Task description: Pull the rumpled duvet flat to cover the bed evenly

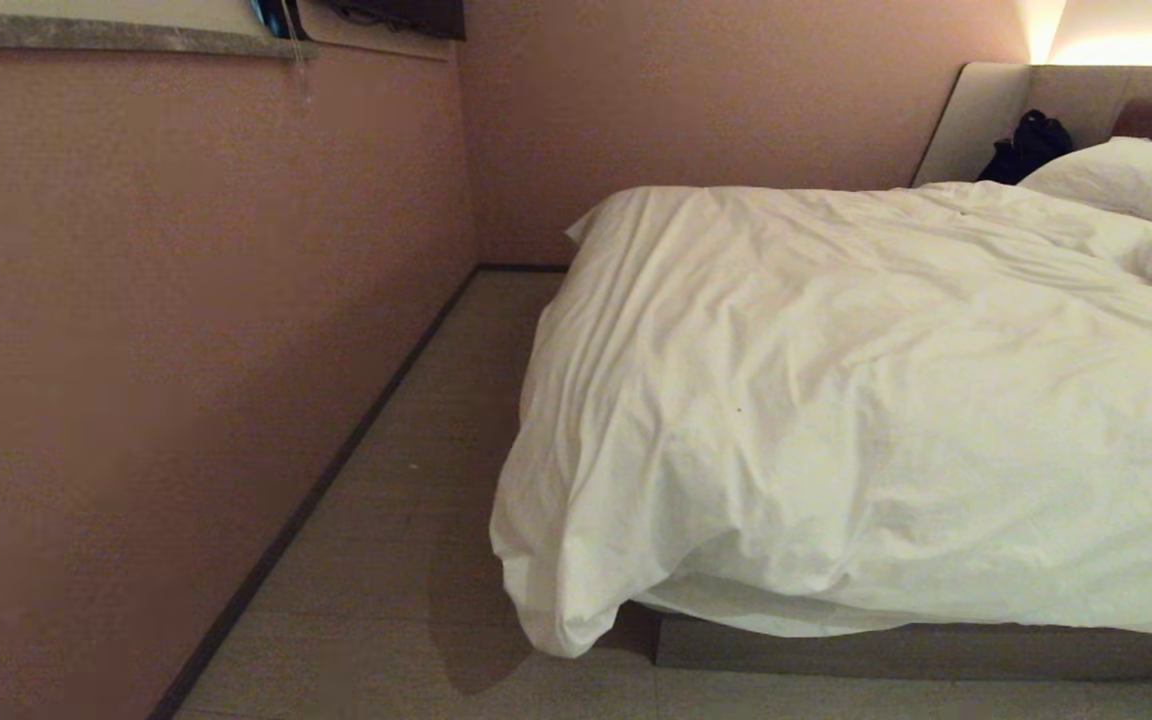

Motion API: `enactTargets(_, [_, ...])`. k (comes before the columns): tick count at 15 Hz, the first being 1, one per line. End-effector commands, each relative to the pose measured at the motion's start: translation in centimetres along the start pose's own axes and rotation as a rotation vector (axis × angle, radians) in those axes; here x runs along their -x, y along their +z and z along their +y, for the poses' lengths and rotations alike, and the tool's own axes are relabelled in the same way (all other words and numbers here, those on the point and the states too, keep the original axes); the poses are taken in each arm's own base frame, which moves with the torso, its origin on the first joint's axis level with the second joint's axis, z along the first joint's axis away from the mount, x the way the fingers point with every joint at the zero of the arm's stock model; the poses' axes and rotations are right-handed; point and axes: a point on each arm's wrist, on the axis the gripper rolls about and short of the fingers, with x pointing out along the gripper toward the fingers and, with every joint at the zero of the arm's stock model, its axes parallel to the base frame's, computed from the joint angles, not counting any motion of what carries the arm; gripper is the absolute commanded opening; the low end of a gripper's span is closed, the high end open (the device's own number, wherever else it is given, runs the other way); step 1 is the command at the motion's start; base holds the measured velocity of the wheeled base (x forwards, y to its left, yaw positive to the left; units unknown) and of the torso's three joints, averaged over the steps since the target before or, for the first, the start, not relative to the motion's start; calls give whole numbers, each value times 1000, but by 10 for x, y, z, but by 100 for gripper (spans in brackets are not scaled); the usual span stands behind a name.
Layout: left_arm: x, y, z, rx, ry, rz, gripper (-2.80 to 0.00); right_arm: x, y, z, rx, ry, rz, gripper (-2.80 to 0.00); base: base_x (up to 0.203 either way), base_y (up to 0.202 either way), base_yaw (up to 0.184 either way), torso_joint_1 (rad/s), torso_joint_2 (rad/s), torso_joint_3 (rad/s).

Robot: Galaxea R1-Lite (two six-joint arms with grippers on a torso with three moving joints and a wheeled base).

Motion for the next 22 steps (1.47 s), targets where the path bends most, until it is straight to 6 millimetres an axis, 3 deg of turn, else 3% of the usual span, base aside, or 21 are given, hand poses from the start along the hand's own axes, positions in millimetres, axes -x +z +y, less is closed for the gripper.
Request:
enactTargets(1, [-3, -7, -1, -27, 56, 19, -280, 0, 0, 0, 0, 0, 0, -280, 0, 0, 0, 0, 0, 0])
enactTargets(6, [1, -42, 4, -123, 91, -96, -280, 0, 0, 0, 0, 0, 0, -280, 0, 0, 0, 0, 0, 0])
enactTargets(10, [-4, -71, 6, -117, -38, -197, -280, 0, 0, 0, 0, 0, 0, -280, 0, 0, 0, 0, 0, 0])
enactTargets(22, [-25, -105, 9, -129, -122, -114, -280, 0, 0, 0, 0, 0, 0, -280, 0, 0, 0, 0, 0, 0])
